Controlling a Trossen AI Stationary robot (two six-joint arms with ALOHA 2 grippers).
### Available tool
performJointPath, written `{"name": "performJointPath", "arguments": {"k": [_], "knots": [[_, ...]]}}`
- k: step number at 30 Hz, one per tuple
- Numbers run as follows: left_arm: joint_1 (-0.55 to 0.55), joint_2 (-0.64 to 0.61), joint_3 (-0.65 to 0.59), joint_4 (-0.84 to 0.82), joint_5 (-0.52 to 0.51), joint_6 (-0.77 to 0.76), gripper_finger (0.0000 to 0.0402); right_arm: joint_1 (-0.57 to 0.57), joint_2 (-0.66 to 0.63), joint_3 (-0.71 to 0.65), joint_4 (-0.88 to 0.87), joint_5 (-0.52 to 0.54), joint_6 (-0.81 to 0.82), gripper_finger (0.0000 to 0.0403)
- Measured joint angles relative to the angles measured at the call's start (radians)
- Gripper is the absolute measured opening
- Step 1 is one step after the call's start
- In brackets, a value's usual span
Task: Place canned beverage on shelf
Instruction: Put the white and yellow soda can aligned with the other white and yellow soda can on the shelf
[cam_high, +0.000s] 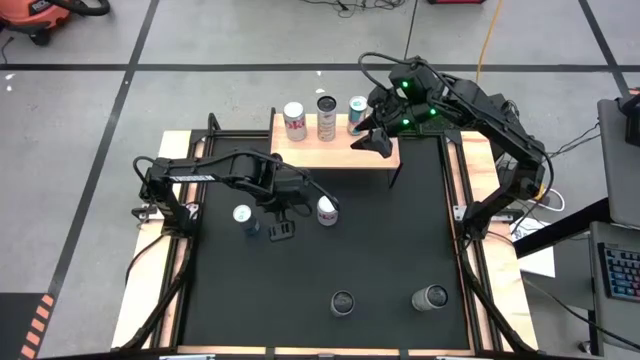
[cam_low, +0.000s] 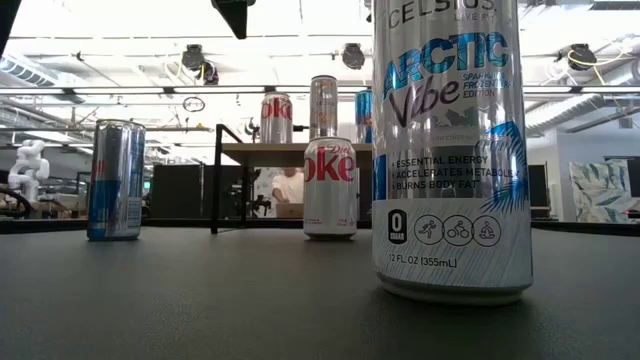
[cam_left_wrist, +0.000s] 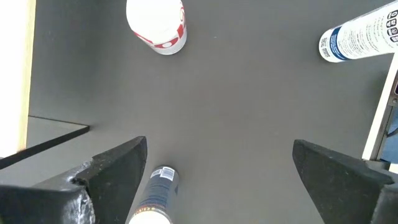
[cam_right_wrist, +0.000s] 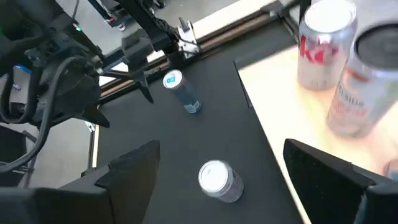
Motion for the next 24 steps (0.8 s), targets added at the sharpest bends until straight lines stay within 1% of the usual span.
{"name": "performJointPath", "arguments": {"k": [3,8,14,16,21,24], "knots": [[0.000,0.000,0.000,0.000,0.000,0.000,0.0398,0.001,0.007,0.000,-0.058,-0.001,0.040,0.0322],[0.000,0.000,0.000,0.000,0.000,0.000,0.0398,0.018,0.008,0.000,-0.266,0.004,0.090,0.0322],[0.000,0.000,0.000,0.000,0.000,0.007,0.0398,0.088,0.008,0.000,-0.509,0.092,0.133,0.0322],[0.000,0.000,0.000,0.001,0.000,0.006,0.0398,0.125,0.008,-0.004,-0.511,0.133,0.170,0.0322],[-0.002,0.000,0.000,0.009,0.000,0.005,0.0398,0.219,-0.001,-0.010,-0.513,0.140,0.277,0.0322],[-0.002,0.000,0.000,0.009,-0.001,0.005,0.0398,0.284,-0.002,-0.010,-0.514,0.184,0.330,0.0322]]}}
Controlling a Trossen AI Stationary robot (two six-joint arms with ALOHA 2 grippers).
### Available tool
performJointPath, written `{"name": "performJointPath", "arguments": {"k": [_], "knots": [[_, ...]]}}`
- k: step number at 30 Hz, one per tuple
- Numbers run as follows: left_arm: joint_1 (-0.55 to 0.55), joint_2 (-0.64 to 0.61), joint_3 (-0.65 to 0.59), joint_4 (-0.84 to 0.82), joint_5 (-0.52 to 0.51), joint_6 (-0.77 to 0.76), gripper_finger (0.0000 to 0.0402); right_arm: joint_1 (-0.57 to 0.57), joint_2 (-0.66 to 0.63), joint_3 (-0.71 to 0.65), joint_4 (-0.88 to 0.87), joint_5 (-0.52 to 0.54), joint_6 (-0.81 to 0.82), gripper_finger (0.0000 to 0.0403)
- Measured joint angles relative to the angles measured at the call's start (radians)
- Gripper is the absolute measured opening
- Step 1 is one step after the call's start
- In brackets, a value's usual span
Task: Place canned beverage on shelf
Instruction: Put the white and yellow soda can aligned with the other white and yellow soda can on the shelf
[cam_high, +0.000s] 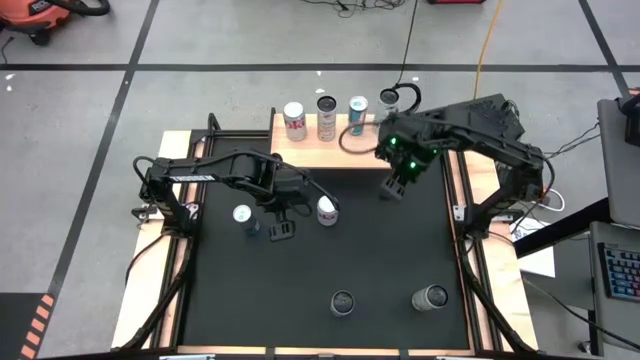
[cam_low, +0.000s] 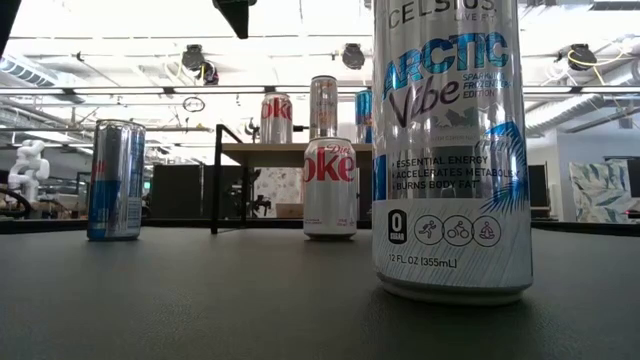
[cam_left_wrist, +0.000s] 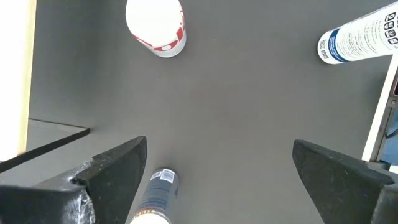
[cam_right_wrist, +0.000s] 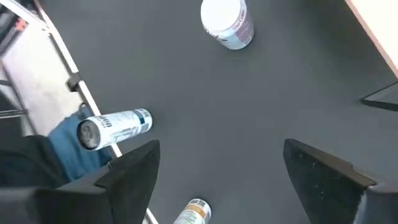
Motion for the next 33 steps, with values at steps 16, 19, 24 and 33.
{"name": "performJointPath", "arguments": {"k": [16,19,24,33], "knots": [[0.000,0.000,0.000,-0.008,-0.002,0.002,0.0398,0.387,-0.105,-0.266,-0.001,0.215,0.302,0.0322],[0.000,0.000,0.000,-0.008,-0.003,0.020,0.0398,0.457,-0.165,-0.387,-0.003,0.208,0.411,0.0322],[0.000,0.000,0.000,-0.009,-0.003,0.021,0.0398,0.558,-0.251,-0.518,-0.002,0.180,0.605,0.0322],[0.000,0.000,0.000,-0.009,-0.003,0.021,0.0398,0.730,-0.260,-0.562,0.063,0.182,0.838,0.0322]]}}
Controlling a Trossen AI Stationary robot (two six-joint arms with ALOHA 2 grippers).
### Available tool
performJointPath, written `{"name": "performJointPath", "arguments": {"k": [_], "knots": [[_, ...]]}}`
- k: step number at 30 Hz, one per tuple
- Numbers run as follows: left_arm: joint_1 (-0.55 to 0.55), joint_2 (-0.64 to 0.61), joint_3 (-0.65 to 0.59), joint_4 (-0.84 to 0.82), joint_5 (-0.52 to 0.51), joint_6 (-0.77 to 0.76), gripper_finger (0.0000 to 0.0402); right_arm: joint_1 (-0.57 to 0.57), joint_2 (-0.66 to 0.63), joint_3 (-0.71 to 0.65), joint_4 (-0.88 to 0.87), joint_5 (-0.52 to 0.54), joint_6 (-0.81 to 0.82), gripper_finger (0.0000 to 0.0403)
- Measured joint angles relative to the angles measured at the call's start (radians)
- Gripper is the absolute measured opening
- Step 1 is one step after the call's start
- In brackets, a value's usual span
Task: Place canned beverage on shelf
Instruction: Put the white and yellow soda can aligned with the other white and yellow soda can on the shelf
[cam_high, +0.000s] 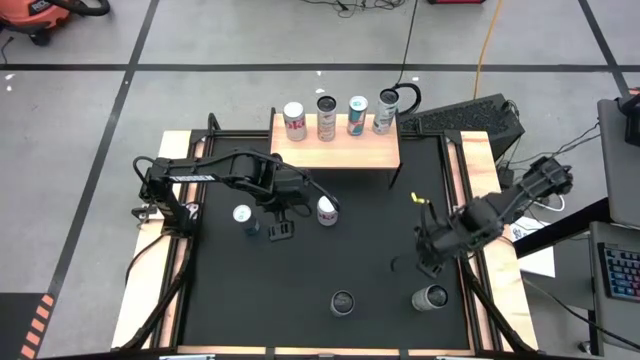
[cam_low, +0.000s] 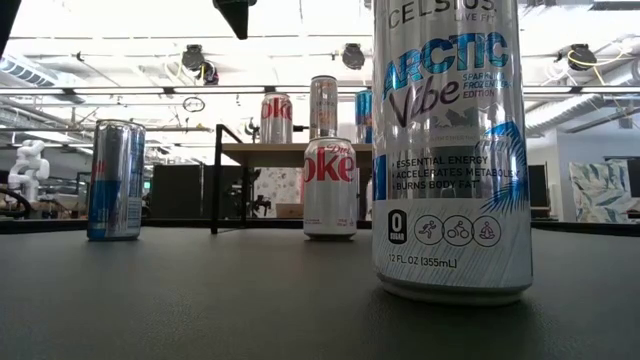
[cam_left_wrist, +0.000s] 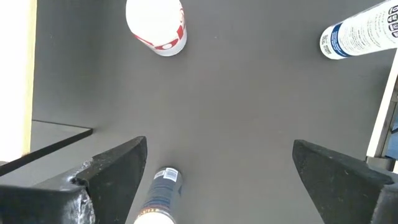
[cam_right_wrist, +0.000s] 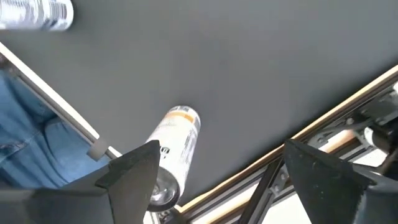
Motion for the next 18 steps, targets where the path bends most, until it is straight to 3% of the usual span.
{"name": "performJointPath", "arguments": {"k": [18], "knots": [[0.000,0.000,0.000,0.000,-0.019,0.000,0.0398,0.274,0.170,0.000,0.154,-0.003,0.242,0.0322]]}}
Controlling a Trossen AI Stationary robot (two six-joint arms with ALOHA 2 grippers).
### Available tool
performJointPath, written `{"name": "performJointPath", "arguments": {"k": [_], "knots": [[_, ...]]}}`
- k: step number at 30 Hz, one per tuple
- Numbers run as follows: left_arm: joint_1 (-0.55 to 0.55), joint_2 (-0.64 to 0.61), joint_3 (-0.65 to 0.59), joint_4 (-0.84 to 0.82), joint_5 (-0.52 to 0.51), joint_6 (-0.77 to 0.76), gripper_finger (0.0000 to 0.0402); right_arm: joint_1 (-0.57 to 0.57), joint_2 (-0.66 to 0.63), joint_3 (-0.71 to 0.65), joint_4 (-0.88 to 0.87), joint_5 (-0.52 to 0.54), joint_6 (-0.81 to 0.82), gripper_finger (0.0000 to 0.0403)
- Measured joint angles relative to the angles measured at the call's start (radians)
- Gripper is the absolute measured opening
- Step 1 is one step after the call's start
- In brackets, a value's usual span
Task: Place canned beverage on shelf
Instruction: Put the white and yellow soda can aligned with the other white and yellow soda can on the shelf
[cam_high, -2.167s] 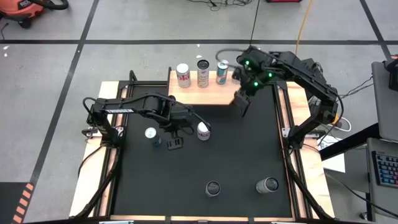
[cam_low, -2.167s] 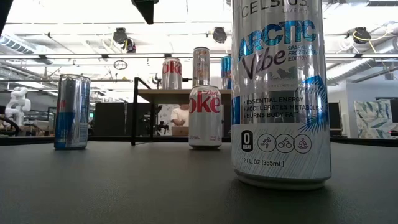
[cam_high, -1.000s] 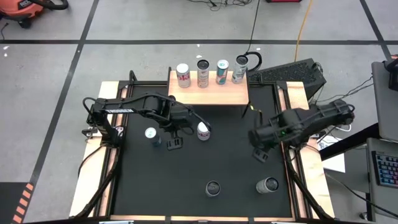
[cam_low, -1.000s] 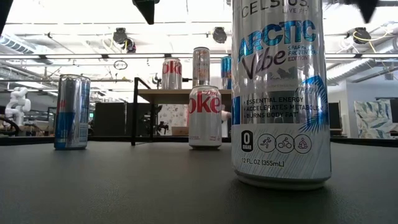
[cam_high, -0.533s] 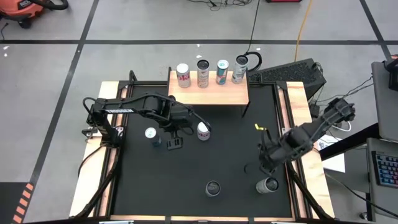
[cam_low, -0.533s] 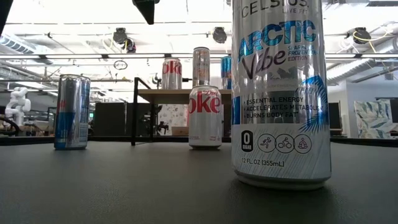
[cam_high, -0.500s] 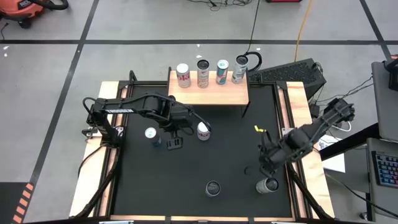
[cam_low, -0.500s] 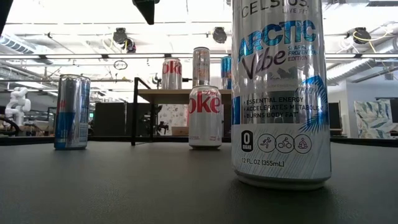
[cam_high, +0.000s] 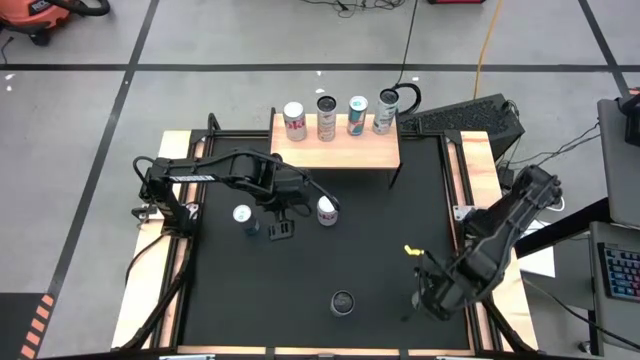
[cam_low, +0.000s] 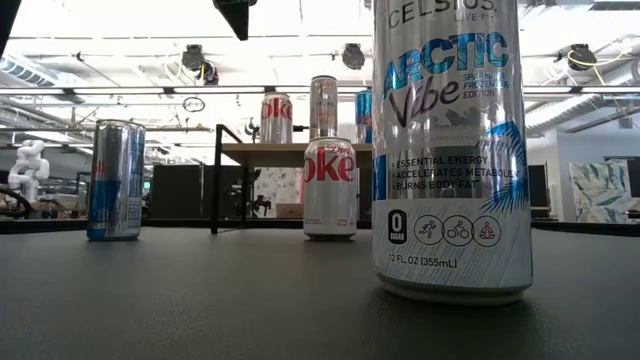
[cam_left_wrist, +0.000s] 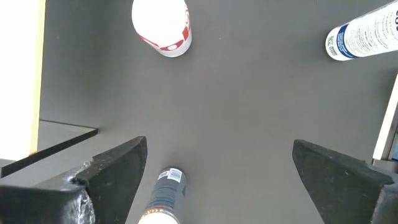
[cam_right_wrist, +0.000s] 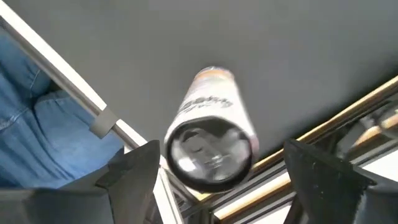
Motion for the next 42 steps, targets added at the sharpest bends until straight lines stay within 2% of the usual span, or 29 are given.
{"name": "performJointPath", "arguments": {"k": [14,19,32,36,42], "knots": [[0.000,0.000,0.000,0.000,0.000,-0.001,0.0398,0.074,0.096,0.000,0.010,0.008,0.091,0.0322],[0.000,0.000,0.000,0.014,0.000,-0.001,0.0398,0.074,0.131,0.000,0.010,0.056,0.053,0.0322],[0.000,0.000,0.000,0.020,0.000,-0.001,0.0398,0.074,0.210,0.000,-0.013,0.047,0.013,0.0321],[0.000,0.000,0.000,0.020,0.000,-0.001,0.0398,0.074,0.214,0.000,-0.013,0.026,0.016,0.0300],[0.000,0.000,0.000,0.021,0.000,0.000,0.0398,0.073,0.214,0.003,-0.009,0.027,0.014,0.0232]]}}
